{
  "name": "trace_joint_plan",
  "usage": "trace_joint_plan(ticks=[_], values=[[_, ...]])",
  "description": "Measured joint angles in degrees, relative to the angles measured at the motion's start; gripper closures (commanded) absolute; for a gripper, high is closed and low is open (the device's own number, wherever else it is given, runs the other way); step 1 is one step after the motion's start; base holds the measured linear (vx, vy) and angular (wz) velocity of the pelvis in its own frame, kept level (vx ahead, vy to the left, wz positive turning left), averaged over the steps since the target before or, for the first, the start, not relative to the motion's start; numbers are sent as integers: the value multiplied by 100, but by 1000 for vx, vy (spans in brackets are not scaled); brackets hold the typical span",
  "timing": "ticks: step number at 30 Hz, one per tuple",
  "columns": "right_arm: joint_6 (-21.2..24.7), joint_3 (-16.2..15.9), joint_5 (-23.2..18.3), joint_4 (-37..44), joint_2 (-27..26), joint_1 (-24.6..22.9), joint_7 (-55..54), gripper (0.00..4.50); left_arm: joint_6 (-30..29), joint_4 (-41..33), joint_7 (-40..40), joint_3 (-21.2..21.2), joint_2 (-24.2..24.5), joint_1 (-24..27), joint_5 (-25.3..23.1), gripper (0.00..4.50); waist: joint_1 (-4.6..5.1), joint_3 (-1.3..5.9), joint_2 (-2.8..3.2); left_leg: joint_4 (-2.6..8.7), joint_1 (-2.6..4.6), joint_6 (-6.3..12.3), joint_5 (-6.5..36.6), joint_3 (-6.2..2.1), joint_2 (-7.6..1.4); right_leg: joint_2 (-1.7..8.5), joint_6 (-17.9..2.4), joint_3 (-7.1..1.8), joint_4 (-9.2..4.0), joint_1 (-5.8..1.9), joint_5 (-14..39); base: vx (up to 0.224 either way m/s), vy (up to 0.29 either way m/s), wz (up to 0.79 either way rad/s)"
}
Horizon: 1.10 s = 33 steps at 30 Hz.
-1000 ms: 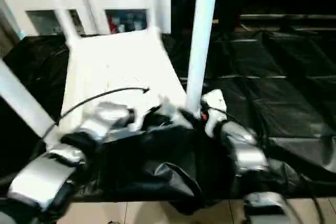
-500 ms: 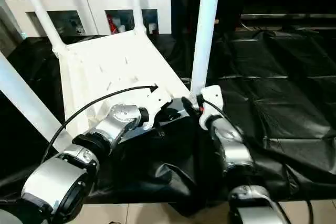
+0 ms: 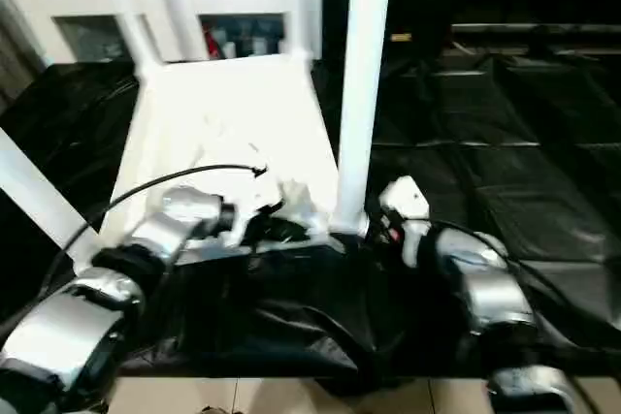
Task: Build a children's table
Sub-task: Rotate leg to tighten
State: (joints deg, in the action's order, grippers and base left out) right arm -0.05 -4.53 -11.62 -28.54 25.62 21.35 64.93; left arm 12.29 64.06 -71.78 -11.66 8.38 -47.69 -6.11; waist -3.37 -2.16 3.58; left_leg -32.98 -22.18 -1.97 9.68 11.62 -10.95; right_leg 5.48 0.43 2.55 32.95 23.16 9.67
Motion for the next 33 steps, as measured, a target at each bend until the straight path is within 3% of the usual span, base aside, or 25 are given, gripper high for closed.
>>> trace_joint_plan(ticks=[7, 8, 14, 22, 25, 28, 33], values=[[142, -41, -79, 92, -25, -19, 161, 121, -1, -76, -329, -5, 95, 58, 44, 450, -28, 0, 1, 0, 1, 0, 0, 2, 1, 1, 0, -2, 1, 0, 0, 0, 0, 0], [169, -42, -109, 92, -32, -18, 163, 150, -1, -79, -345, -5, 95, 59, 44, 450, -29, -1, 1, 0, 1, 0, 0, 2, 0, 1, 0, -1, 1, 0, 0, 0, 0, 0], [244, -35, -174, 92, -80, -19, 174, 195, -4, -143, -423, -4, 112, 101, 51, 450, -29, -1, 0, 0, 0, 0, 0, 2, 0, 1, -1, -1, 1, 0, 0, 0, 0, 0], [329, 90, -199, 149, -269, -156, -193, 210, 20, -141, -91, -6, 62, 111, -7, 450, -28, 0, 0, -6, 11, -1, 0, 1, 1, 1, -6, -3, 7, -5, -3, 0, 0, 0], [182, 193, 50, -65, -609, -60, -1207, 212, -75, -29, 728, 22, -78, 71, -54, 450, 38, 2, -11, -18, 31, -2, -2, 1, 1, 1, -18, -8, 9, -18, -11, 0, 0, 0], [176, 293, 295, -350, -1011, 175, -2382, 214, -305, 93, 1602, 69, -320, -51, -162, 450, 182, -4, -29, -25, 47, -3, -1, -3, 10, 3, 3, -13, -2, -22, 2, 0, 0, 0], [251, 472, 619, -687, -1623, 515, -4085, 225, -680, 312, 2817, 167, -790, -230, -254, 450, 342, -3, -28, 1, 53, -3, -1, -33, 21, 2, 6, 17, -104, -40, 4, 0, 0, 0]])
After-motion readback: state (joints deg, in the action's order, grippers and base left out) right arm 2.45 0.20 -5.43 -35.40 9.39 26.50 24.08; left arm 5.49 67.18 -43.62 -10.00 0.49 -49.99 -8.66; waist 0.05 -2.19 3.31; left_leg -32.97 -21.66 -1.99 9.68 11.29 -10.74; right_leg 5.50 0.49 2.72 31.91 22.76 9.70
